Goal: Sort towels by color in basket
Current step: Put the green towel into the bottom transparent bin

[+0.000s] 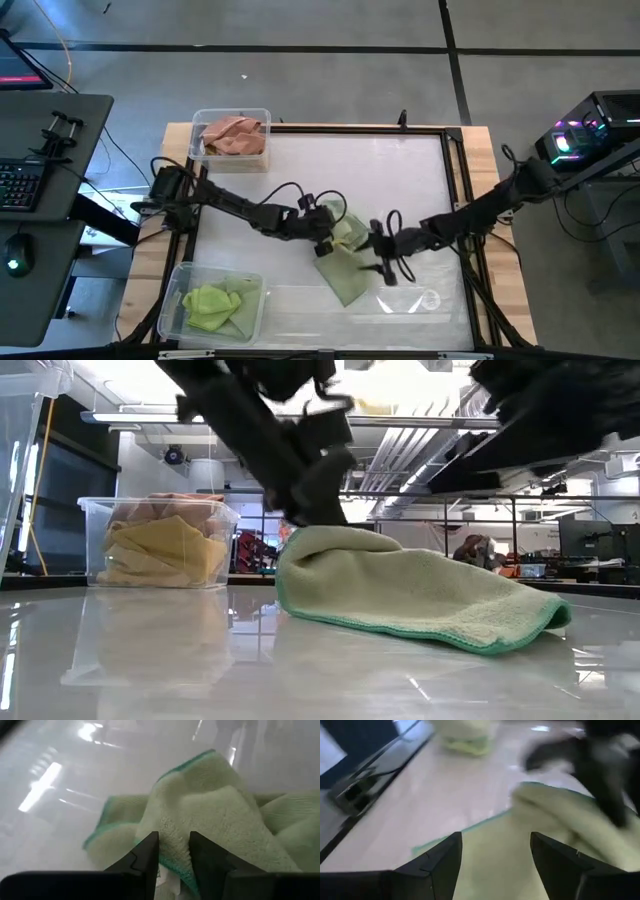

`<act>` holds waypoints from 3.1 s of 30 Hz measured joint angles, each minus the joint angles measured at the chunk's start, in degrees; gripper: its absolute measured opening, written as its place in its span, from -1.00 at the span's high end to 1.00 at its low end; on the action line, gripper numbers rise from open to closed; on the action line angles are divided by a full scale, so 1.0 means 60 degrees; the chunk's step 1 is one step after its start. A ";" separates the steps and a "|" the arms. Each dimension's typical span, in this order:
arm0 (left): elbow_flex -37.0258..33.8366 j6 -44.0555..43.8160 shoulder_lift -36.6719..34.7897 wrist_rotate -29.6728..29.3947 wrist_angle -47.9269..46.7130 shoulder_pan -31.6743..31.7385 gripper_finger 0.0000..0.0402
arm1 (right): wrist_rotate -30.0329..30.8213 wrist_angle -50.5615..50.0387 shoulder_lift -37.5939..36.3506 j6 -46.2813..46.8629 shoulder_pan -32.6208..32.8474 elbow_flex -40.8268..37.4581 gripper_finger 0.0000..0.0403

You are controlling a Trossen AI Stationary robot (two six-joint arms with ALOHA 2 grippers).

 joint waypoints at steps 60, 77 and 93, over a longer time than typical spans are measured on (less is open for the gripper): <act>-0.0004 0.3355 -0.0467 0.0937 0.1030 -0.0740 0.74 | 0.2988 -0.2867 0.1413 0.4384 -0.1366 -0.0005 0.92; 0.0011 0.3734 0.0943 0.3761 0.2993 -0.0686 0.99 | 0.2693 -0.3159 -0.1562 0.2739 -0.0819 -0.0007 0.92; 0.0011 0.3181 0.1357 0.3146 0.3231 0.0016 1.00 | 0.1806 -0.1303 0.0224 0.1661 0.0037 -0.0007 0.92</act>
